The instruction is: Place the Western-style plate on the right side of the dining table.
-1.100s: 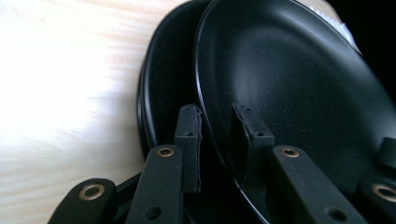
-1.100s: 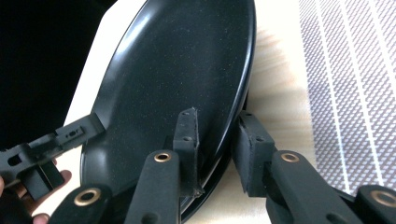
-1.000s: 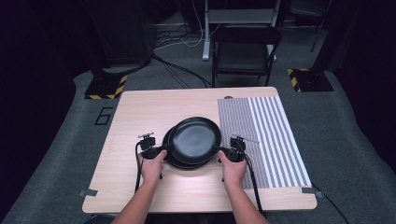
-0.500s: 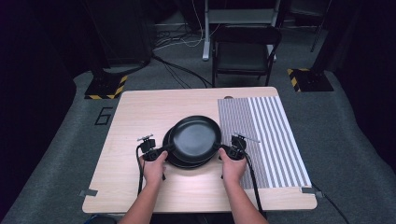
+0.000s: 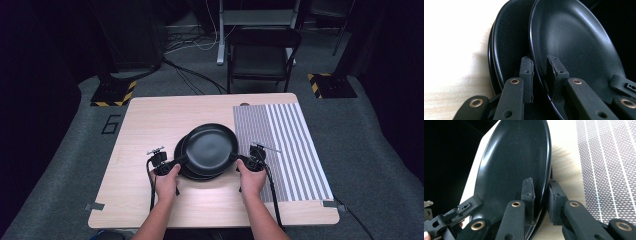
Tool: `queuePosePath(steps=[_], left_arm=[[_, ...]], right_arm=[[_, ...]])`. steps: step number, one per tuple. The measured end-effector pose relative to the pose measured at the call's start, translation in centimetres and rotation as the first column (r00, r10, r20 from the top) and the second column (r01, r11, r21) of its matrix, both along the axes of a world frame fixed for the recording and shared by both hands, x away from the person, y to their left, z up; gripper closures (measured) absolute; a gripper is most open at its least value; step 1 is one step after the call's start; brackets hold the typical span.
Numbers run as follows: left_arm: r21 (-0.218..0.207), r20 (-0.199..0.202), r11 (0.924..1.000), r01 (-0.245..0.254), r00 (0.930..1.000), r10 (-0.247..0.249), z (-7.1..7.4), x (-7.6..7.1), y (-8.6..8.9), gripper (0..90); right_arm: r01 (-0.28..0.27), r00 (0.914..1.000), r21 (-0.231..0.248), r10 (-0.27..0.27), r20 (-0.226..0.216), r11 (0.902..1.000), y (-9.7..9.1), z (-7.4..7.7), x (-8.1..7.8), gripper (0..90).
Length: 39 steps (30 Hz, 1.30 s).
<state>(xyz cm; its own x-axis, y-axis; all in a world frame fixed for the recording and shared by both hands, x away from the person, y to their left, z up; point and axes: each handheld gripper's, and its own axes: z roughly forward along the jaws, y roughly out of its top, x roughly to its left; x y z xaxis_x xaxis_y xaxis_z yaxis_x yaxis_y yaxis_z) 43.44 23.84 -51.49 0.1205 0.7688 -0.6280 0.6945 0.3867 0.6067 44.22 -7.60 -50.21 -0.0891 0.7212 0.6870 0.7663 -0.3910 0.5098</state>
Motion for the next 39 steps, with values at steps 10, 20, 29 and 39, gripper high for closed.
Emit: queuePosePath(steps=[10, 20, 29, 39], left_arm=[[-0.001, 0.032, 1.0000, 0.006, 0.9995, -0.006, 1.2, 0.0, 0.4, 75.6], [0.007, 0.046, 0.9999, 0.013, 0.9989, -0.013, 2.2, 0.1, 0.7, 75.7], [0.025, 0.063, 0.9992, 0.031, 0.9975, -0.033, 3.0, 0.3, 0.9, 75.7], [0.047, 0.069, 0.9979, 0.045, 0.9964, -0.048, 3.9, 0.3, 0.9, 75.6]], right_arm=[[-0.028, 0.9995, -0.019, 0.028, 0.012, 0.9994, 0.0, 0.8, 0.1, 75.4], [-0.062, 0.9973, -0.046, 0.064, 0.036, 0.9970, 0.2, 2.0, 0.2, 75.2], [-0.083, 0.9954, -0.045, 0.085, 0.044, 0.9955, 0.1, 2.8, 0.1, 75.0], [-0.094, 0.9943, -0.042, 0.096, 0.047, 0.9947, 0.0, 3.1, 0.0, 74.4]])
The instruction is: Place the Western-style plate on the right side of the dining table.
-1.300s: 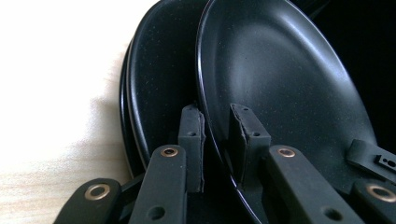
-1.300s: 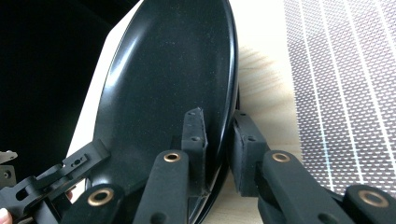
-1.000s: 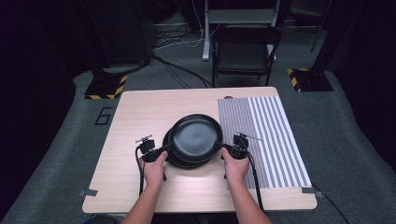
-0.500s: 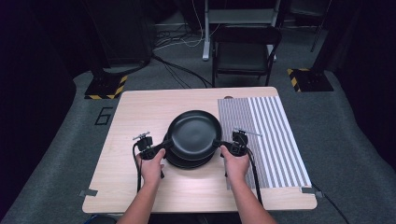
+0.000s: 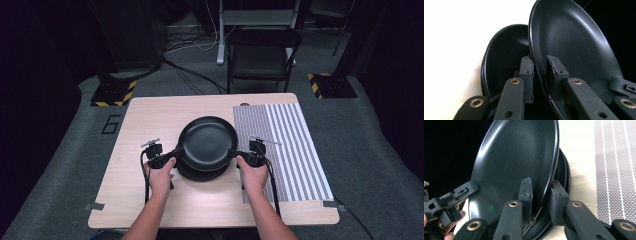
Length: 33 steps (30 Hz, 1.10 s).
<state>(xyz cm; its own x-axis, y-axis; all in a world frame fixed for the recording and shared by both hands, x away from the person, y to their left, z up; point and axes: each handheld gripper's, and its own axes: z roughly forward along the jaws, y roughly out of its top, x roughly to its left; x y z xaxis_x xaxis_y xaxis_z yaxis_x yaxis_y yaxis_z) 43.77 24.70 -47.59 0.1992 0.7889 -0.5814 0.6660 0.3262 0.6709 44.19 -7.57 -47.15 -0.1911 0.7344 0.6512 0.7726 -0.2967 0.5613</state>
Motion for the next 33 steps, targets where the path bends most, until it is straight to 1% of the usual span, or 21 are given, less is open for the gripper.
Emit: queuePosePath(steps=[2, 4, 5, 6, 8, 9, 10, 11, 12, 14, 15, 19, 20, 21, 25, 27, 33], left_arm=[[-0.003, 0.003, 1.0000, 0.004, 1.0000, -0.004, 0.2, 0.0, 0.0, 75.7], [0.004, 0.005, 1.0000, 0.007, 1.0000, -0.007, 0.5, 0.0, 0.0, 75.6], [0.011, 0.012, 0.9999, 0.012, 0.9999, -0.012, 0.6, 0.1, 0.0, 75.6], [0.011, 0.009, 0.9999, 0.011, 0.9999, -0.011, 0.8, 0.1, 0.0, 75.5], [0.026, 0.019, 0.9995, 0.019, 0.9996, -0.019, 0.9, 0.1, 0.0, 75.4], [0.025, 0.017, 0.9996, 0.017, 0.9997, -0.017, 1.1, 0.2, 0.0, 75.3], [0.029, 0.015, 0.9993, 0.025, 0.9996, -0.025, 1.2, 0.2, 0.0, 75.2], [0.035, 0.022, 0.9990, 0.027, 0.9994, -0.027, 1.3, 0.2, 0.0, 75.2], [0.032, 0.015, 0.9991, 0.028, 0.9995, -0.029, 1.4, 0.2, 0.0, 75.1], [0.045, 0.021, 0.9984, 0.034, 0.9992, -0.035, 1.6, 0.2, 0.0, 75.0], [0.042, 0.018, 0.9984, 0.037, 0.9991, -0.037, 1.8, 0.2, 0.0, 74.9], [0.050, 0.025, 0.9977, 0.046, 0.9986, -0.048, 2.3, 0.2, -0.2, 74.8], [0.060, 0.030, 0.9969, 0.050, 0.9982, -0.052, 2.3, 0.3, -0.2, 74.7], [0.055, 0.027, 0.9973, 0.050, 0.9983, -0.051, 2.5, 0.3, -0.3, 74.8], [0.052, 0.033, 0.9972, 0.053, 0.9979, -0.055, 2.6, 0.4, -0.4, 74.8], [0.059, 0.031, 0.9967, 0.057, 0.9978, -0.059, 2.7, 0.4, -0.4, 74.8], [0.049, 0.035, 0.9973, 0.055, 0.9978, -0.056, 2.8, 0.4, -0.5, 74.9]], right_arm=[[-0.001, 1.0000, 0.000, 0.001, 0.002, 1.0000, -0.1, 0.1, 0.0, 74.4], [0.000, 1.0000, -0.002, 0.000, 0.008, 1.0000, -0.1, 0.3, -0.1, 74.2], [-0.001, 1.0000, -0.004, 0.001, 0.010, 1.0000, -0.1, 0.4, -0.1, 74.2], [-0.001, 0.9999, -0.002, 0.001, 0.012, 1.0000, -0.1, 0.5, -0.1, 74.1], [-0.007, 0.9999, -0.007, 0.007, 0.015, 0.9999, -0.1, 0.6, -0.1, 73.8], [-0.011, 0.9998, -0.009, 0.011, 0.014, 0.9999, -0.1, 0.7, -0.1, 73.8], [-0.013, 0.9998, -0.008, 0.014, 0.012, 0.9999, -0.1, 0.9, 0.0, 73.7], [-0.018, 0.9997, -0.013, 0.018, 0.015, 0.9998, -0.2, 1.0, 0.0, 73.6], [-0.021, 0.9997, -0.013, 0.021, 0.014, 0.9997, -0.2, 1.1, 0.0, 73.6], [-0.021, 0.9997, -0.014, 0.021, 0.010, 0.9997, -0.2, 1.3, -0.1, 73.6], [-0.025, 0.9995, -0.017, 0.025, 0.016, 0.9996, -0.2, 1.4, -0.1, 73.7], [-0.026, 0.9996, -0.010, 0.026, 0.014, 0.9996, -0.4, 1.7, -0.1, 73.6], [-0.023, 0.9997, -0.008, 0.023, 0.014, 0.9997, -0.5, 1.8, -0.1, 73.6], [-0.023, 0.9996, -0.008, 0.023, 0.015, 0.9997, -0.5, 1.9, -0.2, 73.6], [-0.019, 0.9997, -0.007, 0.019, 0.018, 0.9998, -0.7, 2.0, -0.2, 73.6], [-0.019, 0.9996, -0.006, 0.019, 0.020, 0.9998, -0.8, 2.1, -0.2, 73.6], [-0.017, 0.9996, -0.004, 0.017, 0.023, 0.9998, -0.9, 2.2, -0.2, 73.5]])
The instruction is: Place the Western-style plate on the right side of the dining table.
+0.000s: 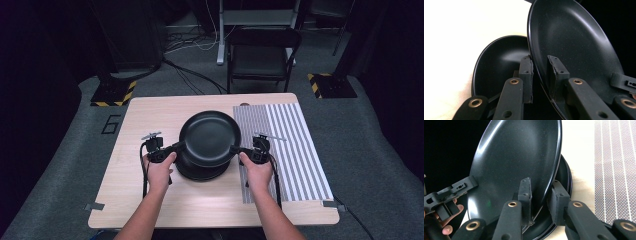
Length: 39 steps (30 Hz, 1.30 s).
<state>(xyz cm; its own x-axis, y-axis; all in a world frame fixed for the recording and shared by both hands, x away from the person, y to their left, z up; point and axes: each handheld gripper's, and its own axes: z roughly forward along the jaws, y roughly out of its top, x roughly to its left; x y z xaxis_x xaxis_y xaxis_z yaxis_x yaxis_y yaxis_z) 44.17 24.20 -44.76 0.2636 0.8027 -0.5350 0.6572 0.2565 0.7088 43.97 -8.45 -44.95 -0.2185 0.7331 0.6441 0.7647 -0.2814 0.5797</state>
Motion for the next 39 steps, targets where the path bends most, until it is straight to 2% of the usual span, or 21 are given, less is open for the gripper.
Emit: queuePosePath(steps=[11, 39], left_arm=[[0.009, 0.003, 0.9998, 0.017, 0.9999, -0.017, 0.2, 0.2, -0.3, 75.0], [-0.006, 0.021, 0.9958, 0.092, 0.9956, -0.091, 1.0, 1.5, -3.5, 75.4]], right_arm=[[0.004, 1.0000, 0.000, -0.004, 0.006, 1.0000, -0.3, 0.2, -0.1, 73.3], [0.068, 0.9972, 0.004, -0.068, 0.030, 0.9977, -3.6, 1.0, -1.2, 73.0]])
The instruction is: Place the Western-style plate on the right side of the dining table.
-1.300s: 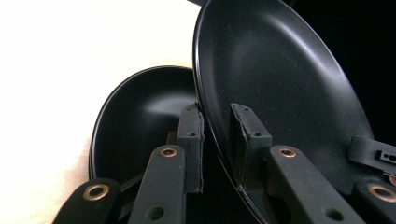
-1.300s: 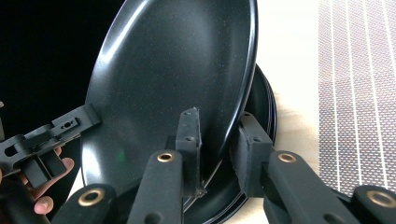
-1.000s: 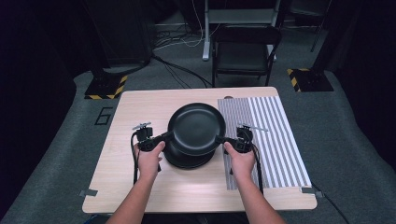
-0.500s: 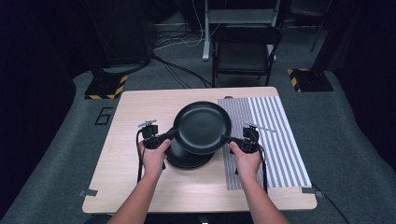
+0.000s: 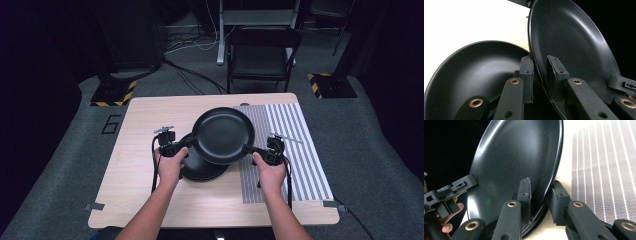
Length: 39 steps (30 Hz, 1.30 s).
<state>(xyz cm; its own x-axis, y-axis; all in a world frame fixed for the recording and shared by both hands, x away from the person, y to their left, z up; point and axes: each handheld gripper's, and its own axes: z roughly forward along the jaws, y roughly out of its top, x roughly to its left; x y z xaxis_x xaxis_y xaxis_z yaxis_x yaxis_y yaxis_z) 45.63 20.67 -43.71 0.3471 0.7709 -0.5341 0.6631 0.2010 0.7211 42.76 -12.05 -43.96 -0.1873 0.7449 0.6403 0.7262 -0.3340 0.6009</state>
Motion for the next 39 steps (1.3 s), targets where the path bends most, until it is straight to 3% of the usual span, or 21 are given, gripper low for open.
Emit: queuePosePath(steps=[20, 39], left_arm=[[-0.015, -0.010, 0.9973, 0.072, 0.9973, -0.072, -0.5, 1.1, -3.5, 75.7], [-0.020, -0.025, 0.9872, 0.158, 0.9870, -0.159, -1.4, 1.7, -7.4, 75.6]], right_arm=[[0.077, 0.9969, -0.007, -0.078, -0.013, 0.9970, -3.0, -0.5, -1.7, 72.0], [0.155, 0.9877, -0.035, -0.156, -0.015, 0.9873, -6.3, -0.7, -3.9, 71.9]])
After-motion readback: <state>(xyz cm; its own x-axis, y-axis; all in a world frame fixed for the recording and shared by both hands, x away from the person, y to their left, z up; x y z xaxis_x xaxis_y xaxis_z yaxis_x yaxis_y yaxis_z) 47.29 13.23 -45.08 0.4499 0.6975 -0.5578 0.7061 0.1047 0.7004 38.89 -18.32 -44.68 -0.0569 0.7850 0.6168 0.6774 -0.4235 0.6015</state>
